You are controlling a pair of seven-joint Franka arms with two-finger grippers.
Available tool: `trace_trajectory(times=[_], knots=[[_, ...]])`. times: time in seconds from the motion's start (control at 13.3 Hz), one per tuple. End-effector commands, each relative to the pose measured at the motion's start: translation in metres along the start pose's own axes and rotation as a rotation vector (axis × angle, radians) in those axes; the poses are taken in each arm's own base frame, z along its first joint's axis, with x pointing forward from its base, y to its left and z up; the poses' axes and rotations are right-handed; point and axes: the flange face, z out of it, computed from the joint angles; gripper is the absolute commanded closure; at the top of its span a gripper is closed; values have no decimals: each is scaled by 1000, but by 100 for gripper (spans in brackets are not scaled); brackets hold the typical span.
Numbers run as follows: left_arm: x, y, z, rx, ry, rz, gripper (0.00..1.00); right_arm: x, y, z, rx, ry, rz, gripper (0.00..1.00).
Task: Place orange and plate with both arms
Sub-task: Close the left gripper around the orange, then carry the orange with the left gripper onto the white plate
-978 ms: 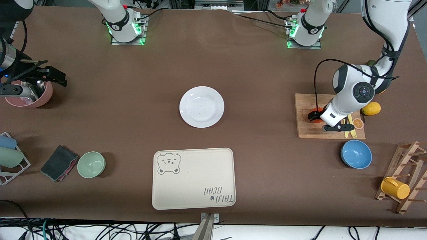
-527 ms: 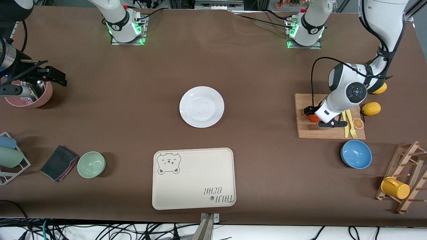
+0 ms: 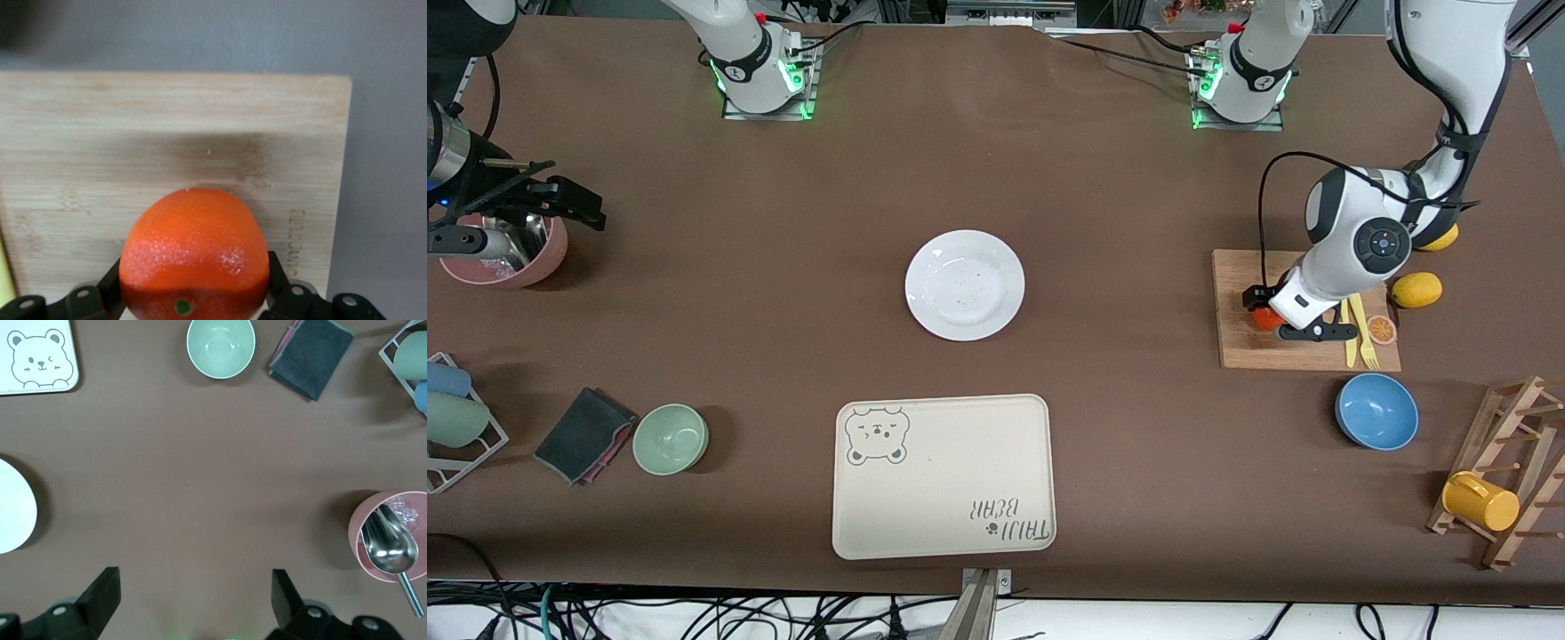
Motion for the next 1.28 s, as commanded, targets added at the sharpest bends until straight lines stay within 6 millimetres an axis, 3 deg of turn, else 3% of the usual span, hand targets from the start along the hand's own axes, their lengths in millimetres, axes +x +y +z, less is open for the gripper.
trace_trajectory(times=[0.0, 0.15, 0.3, 0.53, 0.68, 0.9, 1.05, 1.2], knots=[[22, 24, -70, 28, -38, 29, 83, -4, -1, -1, -2, -5, 8, 0], [32, 59, -113, 37, -76, -7, 83, -4, -1, -1, -2, -5, 8, 0], [29, 112, -135, -3, -76, -94, 83, -4, -1, -1, -2, -5, 8, 0], [15, 196, -145, -86, -100, -224, 82, -4, -1, -1, -2, -5, 8, 0], [9, 270, -149, -131, -117, -322, 82, -4, -1, -1, -2, -5, 11, 0], [0, 377, -137, -160, -143, -466, 82, -4, -1, -1, -2, -5, 14, 0], [-8, 438, -119, -216, -136, -534, 82, -5, -1, 0, -2, -12, 12, 0], [-29, 489, -94, -317, -91, -604, 81, -4, -1, 2, -3, -17, 11, 0]])
